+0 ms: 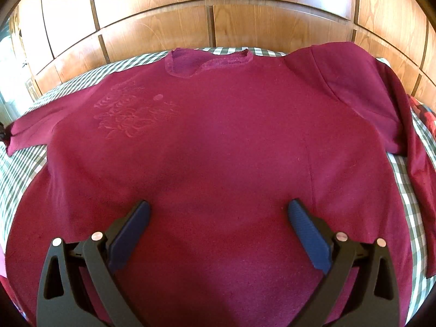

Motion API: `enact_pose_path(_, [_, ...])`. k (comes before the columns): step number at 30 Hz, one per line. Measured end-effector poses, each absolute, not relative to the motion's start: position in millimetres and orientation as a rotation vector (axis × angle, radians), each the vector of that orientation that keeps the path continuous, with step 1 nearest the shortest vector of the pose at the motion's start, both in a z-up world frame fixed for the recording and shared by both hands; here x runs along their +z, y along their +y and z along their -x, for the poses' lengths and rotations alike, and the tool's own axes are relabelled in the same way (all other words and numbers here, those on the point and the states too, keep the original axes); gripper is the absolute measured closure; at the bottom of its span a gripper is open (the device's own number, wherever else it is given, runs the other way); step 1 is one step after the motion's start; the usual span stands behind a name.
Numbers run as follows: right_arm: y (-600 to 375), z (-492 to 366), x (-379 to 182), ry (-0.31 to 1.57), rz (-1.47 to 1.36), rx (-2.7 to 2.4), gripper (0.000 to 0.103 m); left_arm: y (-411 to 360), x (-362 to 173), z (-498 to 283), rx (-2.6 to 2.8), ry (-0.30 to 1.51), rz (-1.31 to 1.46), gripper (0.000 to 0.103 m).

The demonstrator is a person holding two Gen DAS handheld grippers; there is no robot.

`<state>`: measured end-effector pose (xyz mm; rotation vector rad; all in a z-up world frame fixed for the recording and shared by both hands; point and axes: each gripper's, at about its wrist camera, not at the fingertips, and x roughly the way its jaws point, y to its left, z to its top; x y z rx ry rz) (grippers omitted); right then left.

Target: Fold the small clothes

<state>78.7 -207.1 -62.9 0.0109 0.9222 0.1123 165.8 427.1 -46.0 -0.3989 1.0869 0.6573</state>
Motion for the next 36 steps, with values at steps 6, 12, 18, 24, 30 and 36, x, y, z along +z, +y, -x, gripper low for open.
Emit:
enact_pose_path(6, [-207, -78, -63, 0.921, -0.012, 0.113, 0.002, 433, -46, -145, 0.632, 1.052, 0.513, 0.086])
enact_pose_path(12, [-206, -78, -63, 0.920, -0.007, 0.110, 0.002, 466, -20, -91, 0.850, 1.002, 0.438, 0.044])
enact_pose_path(18, [-206, -79, -63, 0.919, -0.003, 0.109, 0.002, 485, -7, -29, 0.870, 0.935, 0.562, 0.044])
enact_pose_path(24, [-205, -77, -61, 0.926, 0.008, 0.094, 0.002, 400, -18, -27, 0.548, 0.894, 0.522, 0.044])
enact_pose_path(30, [-237, -53, -41, 0.944, -0.048, 0.040, 0.005, 249, -25, -50, 0.136, 0.877, 0.416, 0.044])
enact_pose_path(36, [-340, -8, -7, 0.862, -0.119, -0.192, 0.023, 116, -21, -61, -0.197, 0.872, 0.315, 0.044])
